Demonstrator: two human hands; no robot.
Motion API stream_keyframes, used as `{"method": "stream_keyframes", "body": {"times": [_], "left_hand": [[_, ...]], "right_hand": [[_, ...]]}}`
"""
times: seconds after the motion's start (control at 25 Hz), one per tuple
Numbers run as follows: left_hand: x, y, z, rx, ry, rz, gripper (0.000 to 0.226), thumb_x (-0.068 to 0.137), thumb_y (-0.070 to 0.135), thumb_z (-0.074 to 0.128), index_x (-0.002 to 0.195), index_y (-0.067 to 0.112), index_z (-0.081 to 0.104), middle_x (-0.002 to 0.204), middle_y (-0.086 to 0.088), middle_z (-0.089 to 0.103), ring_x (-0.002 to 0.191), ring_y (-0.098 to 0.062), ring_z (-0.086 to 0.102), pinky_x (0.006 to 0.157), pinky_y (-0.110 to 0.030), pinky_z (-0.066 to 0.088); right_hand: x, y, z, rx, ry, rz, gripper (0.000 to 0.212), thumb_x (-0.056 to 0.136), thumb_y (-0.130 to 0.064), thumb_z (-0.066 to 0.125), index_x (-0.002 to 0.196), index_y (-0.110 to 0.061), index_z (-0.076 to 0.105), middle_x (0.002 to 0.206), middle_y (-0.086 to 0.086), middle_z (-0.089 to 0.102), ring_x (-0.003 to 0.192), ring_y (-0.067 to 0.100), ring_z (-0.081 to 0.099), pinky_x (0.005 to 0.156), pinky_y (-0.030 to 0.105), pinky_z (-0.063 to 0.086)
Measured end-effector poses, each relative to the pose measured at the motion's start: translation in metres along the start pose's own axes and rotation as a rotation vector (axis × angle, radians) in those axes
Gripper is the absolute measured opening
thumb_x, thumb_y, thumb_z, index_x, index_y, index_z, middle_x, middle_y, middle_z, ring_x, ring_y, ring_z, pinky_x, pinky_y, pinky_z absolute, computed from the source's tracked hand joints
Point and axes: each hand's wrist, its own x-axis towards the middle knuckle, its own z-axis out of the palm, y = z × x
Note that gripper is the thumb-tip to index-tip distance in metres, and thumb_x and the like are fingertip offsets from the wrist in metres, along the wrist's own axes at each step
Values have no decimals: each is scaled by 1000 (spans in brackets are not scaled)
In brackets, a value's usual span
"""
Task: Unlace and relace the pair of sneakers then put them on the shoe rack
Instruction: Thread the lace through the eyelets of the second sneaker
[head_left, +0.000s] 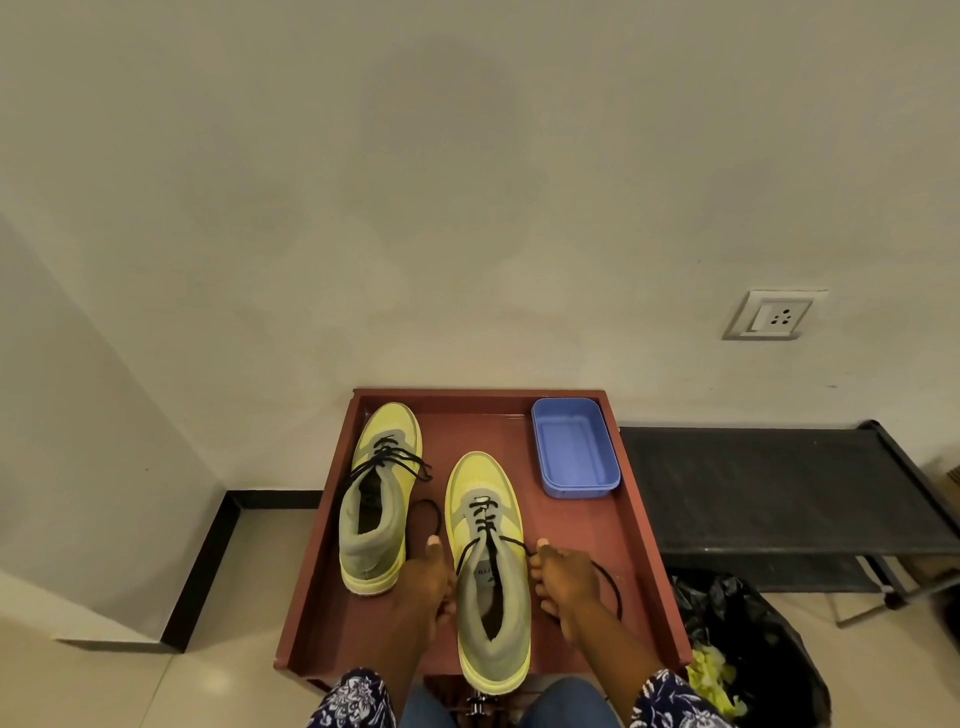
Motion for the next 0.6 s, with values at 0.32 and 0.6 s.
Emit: {"method": "stream_keyframes", "body": {"times": [0.32,0.6], "left_hand": [[7,5,4,-9,2,-44,40,92,27,55,60,2,49,49,-7,42,39,-16,32,33,-16,26],[9,13,18,-285,-17,-19,34,90,8,56,58,10,43,41,0,37,32,-9,29,37,-17,25]], "right_hand": [[1,-3,16,-85,-45,-24,35,92,-40,49,66,-17,57,77,6,60,75,23,58,66,32,49],[4,-4,36,-10,77,-77,23,84,-24,61,70,-7,67,74,10,68,71,27,60,73,35,50]]}}
